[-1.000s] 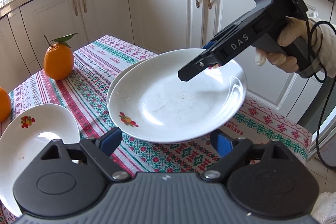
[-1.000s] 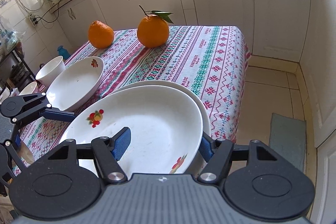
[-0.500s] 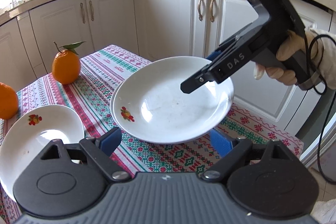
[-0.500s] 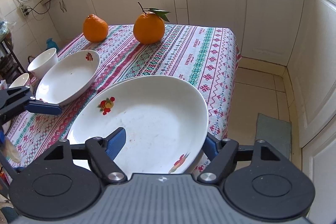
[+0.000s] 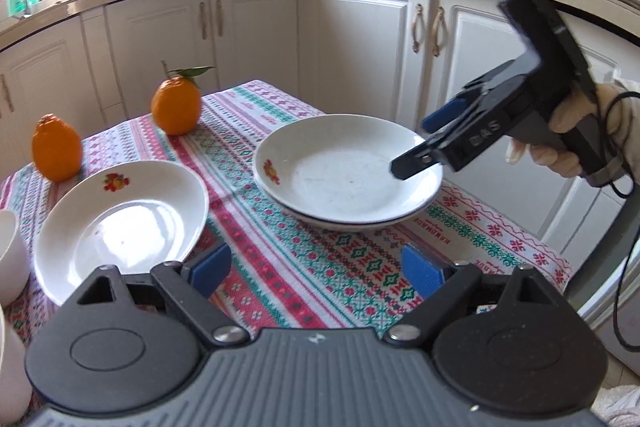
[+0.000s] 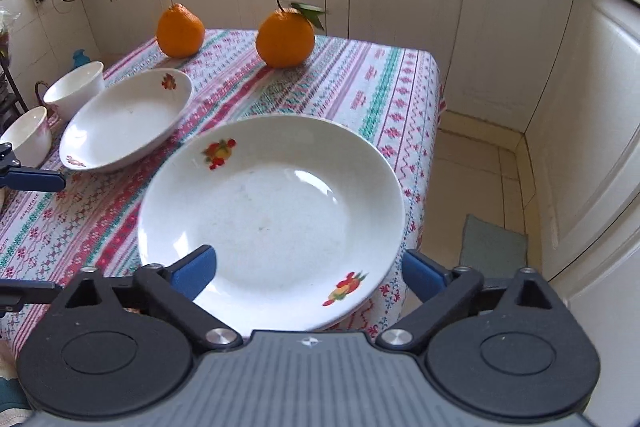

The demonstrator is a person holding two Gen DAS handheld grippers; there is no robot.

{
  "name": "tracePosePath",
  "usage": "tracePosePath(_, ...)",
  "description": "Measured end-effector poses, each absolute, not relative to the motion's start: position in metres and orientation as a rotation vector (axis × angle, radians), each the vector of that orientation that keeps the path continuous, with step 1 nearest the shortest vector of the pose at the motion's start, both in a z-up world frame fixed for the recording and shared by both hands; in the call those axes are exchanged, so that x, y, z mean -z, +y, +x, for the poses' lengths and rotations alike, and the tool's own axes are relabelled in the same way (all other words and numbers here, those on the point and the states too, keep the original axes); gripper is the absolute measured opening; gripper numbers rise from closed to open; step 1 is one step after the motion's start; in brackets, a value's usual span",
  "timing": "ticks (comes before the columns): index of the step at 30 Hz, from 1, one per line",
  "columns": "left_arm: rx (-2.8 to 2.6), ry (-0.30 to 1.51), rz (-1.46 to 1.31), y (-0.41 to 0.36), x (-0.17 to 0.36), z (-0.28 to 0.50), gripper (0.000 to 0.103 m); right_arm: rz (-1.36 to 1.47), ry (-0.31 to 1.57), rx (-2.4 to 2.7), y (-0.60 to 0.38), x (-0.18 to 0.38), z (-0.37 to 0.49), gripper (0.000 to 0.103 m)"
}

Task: Organize plates and bowls
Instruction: 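Lower the plate onto the stained plate and open the right gripper, then move the right gripper to the next white plate and grasp its rim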

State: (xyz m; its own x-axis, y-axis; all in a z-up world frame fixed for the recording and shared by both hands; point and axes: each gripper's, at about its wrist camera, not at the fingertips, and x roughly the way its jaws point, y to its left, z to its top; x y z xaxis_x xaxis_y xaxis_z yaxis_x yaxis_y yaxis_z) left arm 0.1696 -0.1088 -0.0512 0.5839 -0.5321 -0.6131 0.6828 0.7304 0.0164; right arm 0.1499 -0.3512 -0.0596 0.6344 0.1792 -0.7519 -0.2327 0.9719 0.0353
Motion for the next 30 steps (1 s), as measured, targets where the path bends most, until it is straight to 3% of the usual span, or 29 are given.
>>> tracePosePath(12,0.350,0.698,0.165,-0.065,0.073,0.182,0.095,-0.093,0.746,-0.289,-0.296,0.043,0.098,0.103)
tracePosePath(25,0.208,0.753,0.100,-0.047,0.099,0.218,0.095,-0.171,0.748,-0.361,-0.266,0.040,0.107,0.103)
tracePosePath(30,0.221,0.750,0.109,-0.051,0.102,0.228,0.103,-0.189,0.760,-0.403,-0.260,0.039,0.125,0.103)
